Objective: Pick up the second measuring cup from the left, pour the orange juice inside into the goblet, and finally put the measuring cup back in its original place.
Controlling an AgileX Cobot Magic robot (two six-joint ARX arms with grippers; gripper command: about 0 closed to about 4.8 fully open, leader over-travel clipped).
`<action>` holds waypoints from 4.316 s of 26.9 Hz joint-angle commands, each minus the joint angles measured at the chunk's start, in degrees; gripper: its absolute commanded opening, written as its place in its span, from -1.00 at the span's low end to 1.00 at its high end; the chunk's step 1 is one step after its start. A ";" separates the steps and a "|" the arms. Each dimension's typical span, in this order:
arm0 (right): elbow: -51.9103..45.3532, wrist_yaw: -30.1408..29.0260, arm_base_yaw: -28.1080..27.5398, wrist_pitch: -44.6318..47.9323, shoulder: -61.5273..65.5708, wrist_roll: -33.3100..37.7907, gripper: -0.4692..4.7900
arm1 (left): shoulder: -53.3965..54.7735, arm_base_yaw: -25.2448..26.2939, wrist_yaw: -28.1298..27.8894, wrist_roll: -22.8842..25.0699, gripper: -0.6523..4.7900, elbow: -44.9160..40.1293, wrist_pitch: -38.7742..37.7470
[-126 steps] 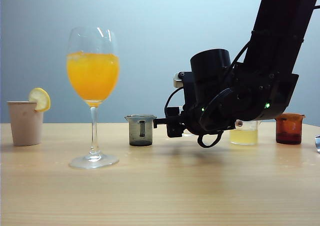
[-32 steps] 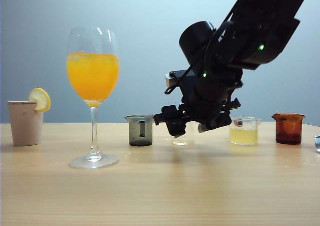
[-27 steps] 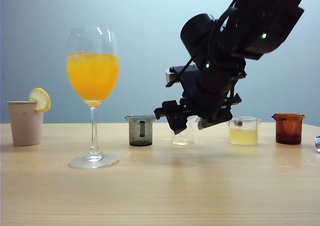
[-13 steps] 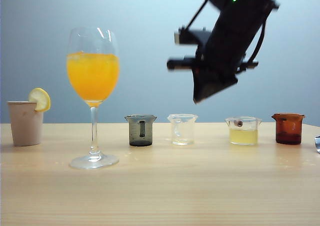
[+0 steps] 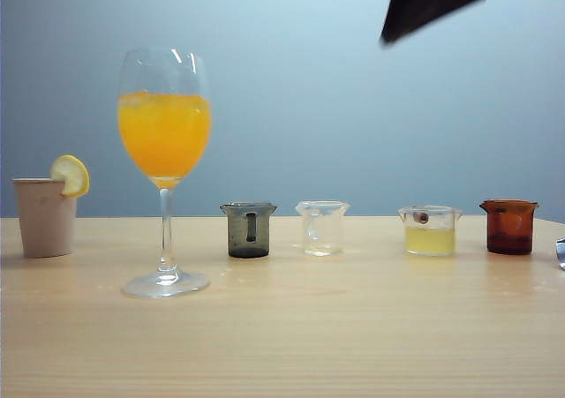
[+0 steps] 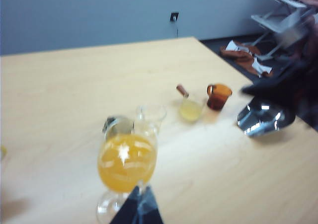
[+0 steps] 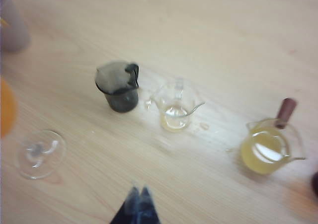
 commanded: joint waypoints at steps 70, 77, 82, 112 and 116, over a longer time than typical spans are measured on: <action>-34.25 4.90 -0.07 5.18 -63.67 -1.51 -0.84 | -28.59 27.74 -8.13 4.72 -0.78 -52.89 39.87; -34.25 4.90 -0.07 5.22 -63.67 -1.51 -0.84 | -28.59 27.78 -7.41 4.70 -0.78 -52.89 40.57; -34.25 4.90 -0.07 5.20 -63.67 -1.51 -0.84 | -28.59 27.85 -0.13 4.74 -0.78 -52.89 40.59; -34.25 4.90 -0.07 5.22 -63.67 -1.51 -0.84 | -28.59 28.13 -9.35 9.25 -0.76 -52.89 42.69; -34.25 7.96 -0.09 5.05 -63.67 -1.51 -0.84 | -28.59 28.13 -9.35 9.25 -0.76 -52.89 42.69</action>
